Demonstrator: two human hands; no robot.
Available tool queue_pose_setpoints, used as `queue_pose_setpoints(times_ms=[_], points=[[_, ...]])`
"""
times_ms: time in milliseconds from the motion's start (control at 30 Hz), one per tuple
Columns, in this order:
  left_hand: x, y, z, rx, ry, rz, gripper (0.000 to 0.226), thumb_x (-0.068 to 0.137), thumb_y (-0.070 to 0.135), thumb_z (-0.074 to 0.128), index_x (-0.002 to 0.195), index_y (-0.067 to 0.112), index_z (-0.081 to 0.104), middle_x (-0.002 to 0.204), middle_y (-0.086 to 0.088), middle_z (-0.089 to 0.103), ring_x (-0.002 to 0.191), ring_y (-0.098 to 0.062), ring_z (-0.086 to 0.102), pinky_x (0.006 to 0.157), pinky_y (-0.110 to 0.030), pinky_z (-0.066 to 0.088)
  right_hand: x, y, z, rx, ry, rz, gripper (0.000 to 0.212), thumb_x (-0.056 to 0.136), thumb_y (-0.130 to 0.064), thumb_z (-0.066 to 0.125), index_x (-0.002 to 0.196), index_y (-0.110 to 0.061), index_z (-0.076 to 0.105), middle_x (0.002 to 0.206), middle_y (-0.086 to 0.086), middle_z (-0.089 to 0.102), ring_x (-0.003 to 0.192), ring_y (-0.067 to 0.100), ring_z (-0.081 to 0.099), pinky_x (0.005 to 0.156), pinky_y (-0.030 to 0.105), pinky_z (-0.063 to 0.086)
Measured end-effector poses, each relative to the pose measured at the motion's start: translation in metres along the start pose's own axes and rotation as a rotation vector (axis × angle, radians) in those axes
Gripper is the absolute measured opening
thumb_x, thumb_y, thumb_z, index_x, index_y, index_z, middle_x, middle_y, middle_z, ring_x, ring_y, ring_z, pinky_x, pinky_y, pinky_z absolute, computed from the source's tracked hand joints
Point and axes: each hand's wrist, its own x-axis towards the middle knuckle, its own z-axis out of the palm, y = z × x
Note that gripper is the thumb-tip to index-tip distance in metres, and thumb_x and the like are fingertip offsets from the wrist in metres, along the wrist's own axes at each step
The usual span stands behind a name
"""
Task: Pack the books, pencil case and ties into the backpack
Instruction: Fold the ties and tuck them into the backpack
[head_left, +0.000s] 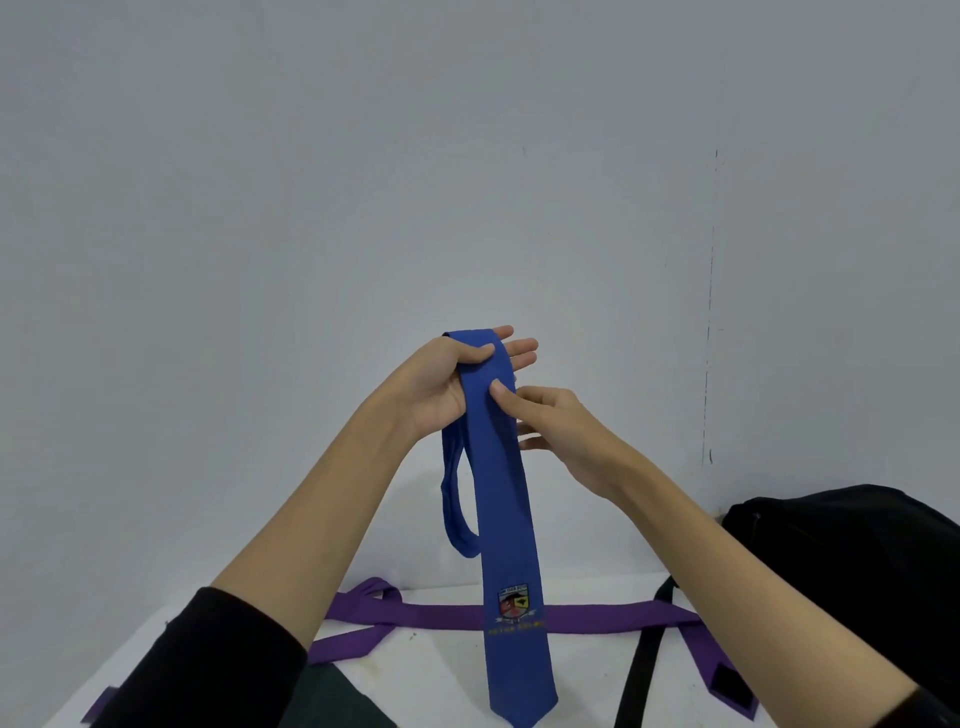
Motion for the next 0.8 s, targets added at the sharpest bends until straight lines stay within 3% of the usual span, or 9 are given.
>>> queue_pose_setpoints(times_ms=[200, 267, 367, 467, 533, 567, 633, 733, 800], points=[[0.002, -0.005, -0.006, 0.012, 0.084, 0.024, 0.029, 0.099, 0.004, 0.036, 0.125, 0.002, 0.049, 0.116, -0.015, 0.064, 0.102, -0.027, 0.063, 0.081, -0.034, 0.054, -0.002, -0.004, 0.000, 0.265, -0.038, -0.037, 0.024, 0.099, -0.022, 0.046, 0.098, -0.007, 0.065, 0.086, 0.007, 0.071, 0.078, 0.024, 0.068, 0.075, 0.030, 0.054], [0.002, -0.010, -0.013, 0.127, 0.128, 0.010, 0.023, 0.099, 0.016, 0.045, 0.116, 0.005, 0.056, 0.108, -0.014, 0.067, 0.093, -0.025, 0.066, 0.075, -0.033, 0.055, -0.002, -0.013, -0.004, 0.277, -0.023, -0.045, 0.024, 0.100, -0.018, 0.044, 0.095, -0.008, 0.065, 0.077, 0.004, 0.070, 0.070, 0.023, 0.067, 0.067, 0.025, 0.053], [-0.005, -0.017, -0.020, 0.348, 0.165, -0.055, 0.037, 0.098, 0.042, 0.043, 0.103, 0.012, 0.064, 0.097, -0.005, 0.073, 0.086, -0.022, 0.070, 0.084, -0.035, 0.053, 0.004, -0.024, -0.009, 0.233, 0.017, -0.048, 0.024, 0.099, -0.017, 0.044, 0.095, -0.004, 0.063, 0.074, 0.002, 0.066, 0.066, 0.017, 0.061, 0.068, 0.024, 0.050], [-0.020, -0.025, -0.027, 0.630, 0.178, -0.017, 0.060, 0.095, 0.056, 0.030, 0.088, 0.010, 0.067, 0.085, -0.004, 0.075, 0.080, -0.022, 0.072, 0.073, -0.029, 0.054, 0.008, -0.036, -0.014, 0.175, -0.005, -0.065, 0.024, 0.099, -0.015, 0.042, 0.093, -0.002, 0.061, 0.069, 0.003, 0.065, 0.061, 0.017, 0.063, 0.066, 0.025, 0.050], [-0.028, -0.034, -0.034, 0.680, 0.271, 0.111, 0.053, 0.092, 0.053, 0.043, 0.072, 0.007, 0.061, 0.069, -0.002, 0.069, 0.067, -0.019, 0.069, 0.062, -0.025, 0.052, 0.009, -0.043, -0.016, 0.140, -0.047, -0.077, 0.024, 0.099, -0.013, 0.040, 0.090, -0.002, 0.060, 0.070, 0.005, 0.066, 0.065, 0.020, 0.065, 0.069, 0.026, 0.049], [-0.029, -0.040, -0.037, 0.683, 0.326, 0.195, 0.041, 0.090, 0.046, 0.053, 0.072, 0.009, 0.058, 0.066, 0.001, 0.063, 0.064, -0.016, 0.066, 0.058, -0.023, 0.050, 0.009, -0.046, -0.017, 0.126, -0.068, -0.080, 0.024, 0.099, -0.013, 0.040, 0.089, -0.002, 0.059, 0.071, 0.006, 0.066, 0.068, 0.021, 0.066, 0.071, 0.026, 0.050], [-0.026, -0.049, -0.041, 0.691, 0.352, 0.281, 0.020, 0.083, 0.032, 0.068, 0.092, 0.019, 0.055, 0.082, 0.004, 0.059, 0.072, -0.011, 0.061, 0.059, -0.019, 0.048, 0.010, -0.050, -0.017, 0.111, -0.105, -0.085, 0.024, 0.098, -0.013, 0.040, 0.087, -0.003, 0.058, 0.074, 0.008, 0.066, 0.074, 0.022, 0.066, 0.078, 0.029, 0.050], [-0.018, -0.058, -0.039, 0.662, 0.187, 0.240, 0.051, 0.081, 0.021, 0.073, 0.122, 0.029, 0.045, 0.116, 0.010, 0.057, 0.101, -0.010, 0.061, 0.075, -0.021, 0.051, 0.010, -0.053, -0.017, 0.094, -0.140, -0.089, 0.028, 0.096, -0.015, 0.040, 0.078, -0.006, 0.059, 0.074, 0.010, 0.067, 0.077, 0.023, 0.064, 0.084, 0.034, 0.048], [-0.012, -0.061, -0.034, 0.598, 0.096, 0.253, 0.045, 0.085, 0.015, 0.068, 0.125, 0.023, 0.049, 0.118, 0.008, 0.062, 0.104, -0.014, 0.063, 0.081, -0.026, 0.054, 0.010, -0.054, -0.018, 0.100, -0.137, -0.076, 0.028, 0.095, -0.014, 0.041, 0.077, -0.006, 0.059, 0.071, 0.009, 0.066, 0.072, 0.023, 0.064, 0.080, 0.033, 0.049]])
